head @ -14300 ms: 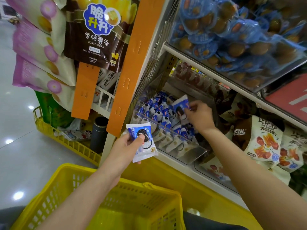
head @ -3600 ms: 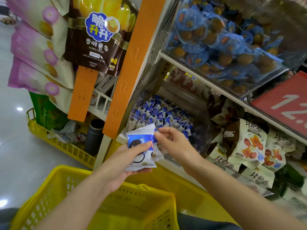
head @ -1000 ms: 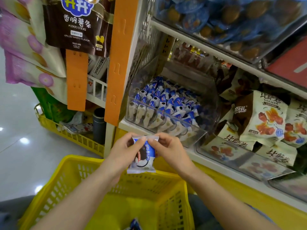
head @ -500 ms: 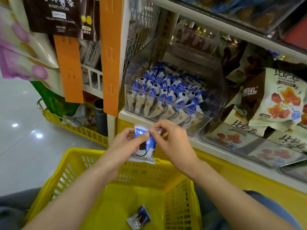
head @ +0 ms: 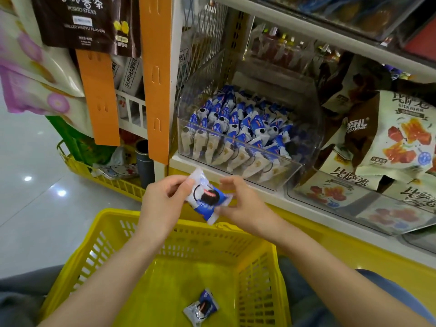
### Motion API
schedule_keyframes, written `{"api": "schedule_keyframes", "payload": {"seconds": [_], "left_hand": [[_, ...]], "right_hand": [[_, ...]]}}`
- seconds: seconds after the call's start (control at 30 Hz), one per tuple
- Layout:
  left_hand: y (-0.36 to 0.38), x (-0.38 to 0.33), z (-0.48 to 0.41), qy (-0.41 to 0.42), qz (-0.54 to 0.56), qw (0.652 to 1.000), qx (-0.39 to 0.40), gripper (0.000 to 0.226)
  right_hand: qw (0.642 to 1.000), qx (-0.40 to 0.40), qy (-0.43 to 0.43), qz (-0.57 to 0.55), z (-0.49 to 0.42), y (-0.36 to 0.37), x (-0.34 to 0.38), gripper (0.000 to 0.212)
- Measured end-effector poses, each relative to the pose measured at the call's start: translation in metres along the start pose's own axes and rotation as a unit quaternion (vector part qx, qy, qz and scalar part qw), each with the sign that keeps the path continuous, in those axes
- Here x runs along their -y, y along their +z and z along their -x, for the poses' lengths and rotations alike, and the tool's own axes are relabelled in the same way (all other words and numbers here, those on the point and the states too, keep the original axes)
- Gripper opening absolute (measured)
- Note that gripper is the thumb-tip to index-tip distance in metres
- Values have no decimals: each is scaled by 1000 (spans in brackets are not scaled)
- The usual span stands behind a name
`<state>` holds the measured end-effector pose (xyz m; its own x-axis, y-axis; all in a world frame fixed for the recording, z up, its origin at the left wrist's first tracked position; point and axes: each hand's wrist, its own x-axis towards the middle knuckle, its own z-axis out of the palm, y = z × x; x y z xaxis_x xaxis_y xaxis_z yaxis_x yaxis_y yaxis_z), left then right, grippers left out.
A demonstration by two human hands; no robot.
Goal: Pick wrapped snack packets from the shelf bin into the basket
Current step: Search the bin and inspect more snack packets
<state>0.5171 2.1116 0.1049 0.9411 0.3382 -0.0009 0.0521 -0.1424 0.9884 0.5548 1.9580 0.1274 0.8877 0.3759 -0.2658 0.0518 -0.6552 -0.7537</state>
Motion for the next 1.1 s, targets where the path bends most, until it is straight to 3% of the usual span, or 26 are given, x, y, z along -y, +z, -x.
{"api": "schedule_keyframes", "payload": {"seconds": [0.07,0.17,0.3,0.43,0.57,0.67,0.73,0.93,1.03,1.1], "left_hand": [[-1,-1,1,47,-51,997,20,15],[1,-2,3,75,-72,993,57,16],[8,-2,5,25,3,997,76,11],[7,-1,5,22,0,997,67,16],[4,0,5,39,-48,996,68,21],[4,-1,4,31,-43,995,80,21],[4,-2,3,24,-44,996,80,20],[4,0,0,17,-41,998,52,4],[1,4,-2,-10,-81,995,58,11],[4,2,-3,-71,-30,992,100,23]], "right_hand": [[998,-8,-54,23,1,3,1,57],[992,-29,-110,-58,2,4,6,27],[986,-89,-102,-99,0,0,4,3],[984,-75,-103,-126,-1,1,3,14],[982,-98,-164,-4,4,6,3,2],[945,-151,-248,149,8,5,3,11],[929,-165,-272,192,10,5,3,13],[943,-228,-217,105,5,3,1,10],[941,-264,-208,41,2,-1,1,2],[938,-261,-226,18,2,-2,2,2]]}}
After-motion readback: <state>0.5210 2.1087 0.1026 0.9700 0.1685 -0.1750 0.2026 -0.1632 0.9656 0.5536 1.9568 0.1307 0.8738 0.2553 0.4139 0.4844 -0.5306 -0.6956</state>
